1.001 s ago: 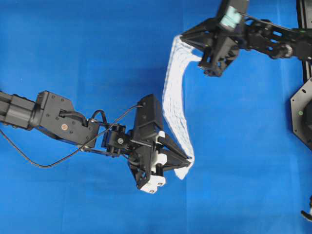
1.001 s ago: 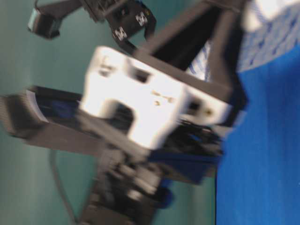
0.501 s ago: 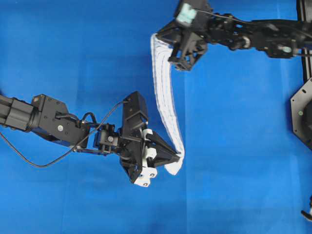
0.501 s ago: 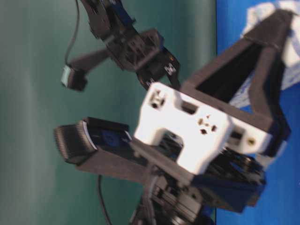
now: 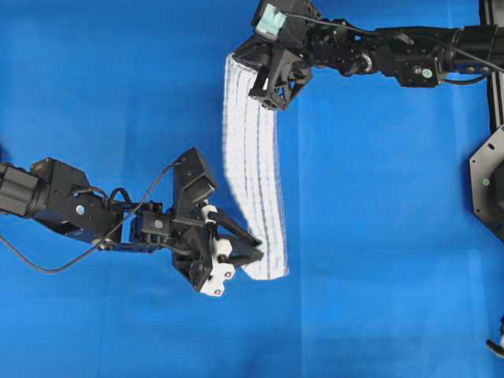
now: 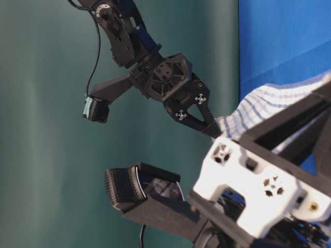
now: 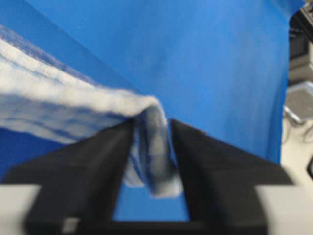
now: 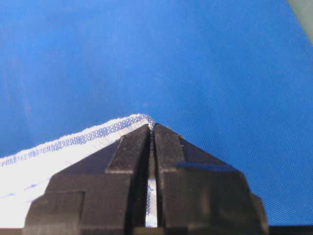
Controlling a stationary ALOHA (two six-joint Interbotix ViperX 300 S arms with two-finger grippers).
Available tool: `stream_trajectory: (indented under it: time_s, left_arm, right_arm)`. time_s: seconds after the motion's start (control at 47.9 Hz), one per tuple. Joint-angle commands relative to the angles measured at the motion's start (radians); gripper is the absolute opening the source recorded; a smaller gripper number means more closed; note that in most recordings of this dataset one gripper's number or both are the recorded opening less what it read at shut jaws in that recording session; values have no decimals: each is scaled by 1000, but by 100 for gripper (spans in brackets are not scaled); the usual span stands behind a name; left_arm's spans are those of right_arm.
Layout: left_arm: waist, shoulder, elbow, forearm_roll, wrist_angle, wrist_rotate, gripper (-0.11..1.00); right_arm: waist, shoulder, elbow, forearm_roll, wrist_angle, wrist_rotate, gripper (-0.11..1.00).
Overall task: Fold the blue towel.
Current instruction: 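Lay the strip down vertically and open both grippers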
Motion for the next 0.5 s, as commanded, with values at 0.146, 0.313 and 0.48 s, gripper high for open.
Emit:
stream_trajectory:
  time_s: [0.146, 0.313, 0.48]
  left_arm:
    - [-9, -34, -6, -12, 3, -2, 67]
    - [-9, -38, -6, -12, 57, -9, 63]
    - [-11, -58, 11, -12, 147, -40, 63]
  right_arm:
    - [0, 6, -23, -2, -2, -3, -2]
    - [6, 25, -31, -2, -2, -3, 4]
    - [8, 35, -41, -3, -8, -2, 19]
